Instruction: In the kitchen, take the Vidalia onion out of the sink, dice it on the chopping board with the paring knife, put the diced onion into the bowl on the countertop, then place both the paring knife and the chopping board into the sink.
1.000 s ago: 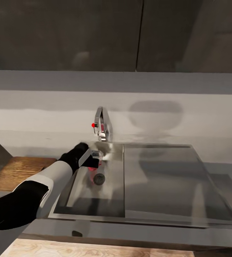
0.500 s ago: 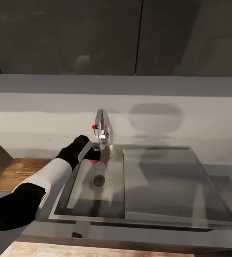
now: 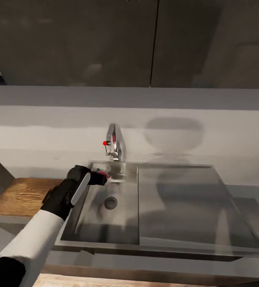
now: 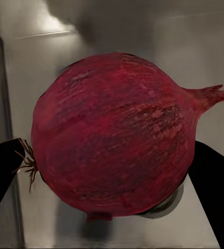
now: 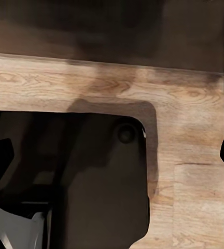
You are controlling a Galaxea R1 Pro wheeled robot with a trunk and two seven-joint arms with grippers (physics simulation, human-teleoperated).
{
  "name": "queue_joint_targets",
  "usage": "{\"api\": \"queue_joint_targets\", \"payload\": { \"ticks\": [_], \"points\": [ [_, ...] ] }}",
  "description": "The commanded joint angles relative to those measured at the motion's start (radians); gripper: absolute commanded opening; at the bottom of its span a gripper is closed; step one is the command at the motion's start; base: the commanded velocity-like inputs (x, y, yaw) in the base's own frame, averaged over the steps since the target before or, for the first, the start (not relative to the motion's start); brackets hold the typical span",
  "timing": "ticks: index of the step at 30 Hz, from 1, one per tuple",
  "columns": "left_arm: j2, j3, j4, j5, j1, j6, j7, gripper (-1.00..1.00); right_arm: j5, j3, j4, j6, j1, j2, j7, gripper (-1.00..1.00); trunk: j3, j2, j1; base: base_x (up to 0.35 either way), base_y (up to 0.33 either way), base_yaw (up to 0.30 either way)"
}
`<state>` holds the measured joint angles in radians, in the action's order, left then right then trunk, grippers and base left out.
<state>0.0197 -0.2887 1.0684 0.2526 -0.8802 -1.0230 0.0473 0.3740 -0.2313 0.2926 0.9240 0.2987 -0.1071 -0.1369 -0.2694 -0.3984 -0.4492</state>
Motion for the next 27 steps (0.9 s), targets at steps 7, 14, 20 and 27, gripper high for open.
{"api": "queue_joint_targets", "payload": {
  "ticks": [7, 14, 20, 27],
  "points": [
    [0.062, -0.003, 0.205, 0.012, 0.088, -0.005, 0.005, -1.00, 0.011, -0.003, 0.002, -0.001, 0.000, -0.002, -0.007, 1.00, 0.003, -0.002, -0.001, 0.000, 0.000, 0.000],
    [0.084, -0.003, 0.384, 0.015, 0.164, -0.005, 0.005, -1.00, 0.010, -0.003, 0.002, -0.001, 0.000, -0.001, -0.007, 1.00, 0.007, -0.002, -0.001, 0.000, 0.000, 0.000],
    [0.095, -0.003, 0.432, 0.016, 0.186, -0.005, 0.005, -1.00, 0.010, -0.003, 0.002, 0.000, 0.000, 0.000, -0.007, 1.00, 0.010, -0.002, -0.001, -0.072, 0.000, 0.000],
    [0.097, -0.003, 0.453, 0.017, 0.191, -0.004, 0.005, -1.00, 0.010, -0.003, 0.002, 0.001, 0.000, 0.000, -0.006, 1.00, 0.018, -0.002, -0.001, -0.291, 0.000, 0.000]
  ]
}}
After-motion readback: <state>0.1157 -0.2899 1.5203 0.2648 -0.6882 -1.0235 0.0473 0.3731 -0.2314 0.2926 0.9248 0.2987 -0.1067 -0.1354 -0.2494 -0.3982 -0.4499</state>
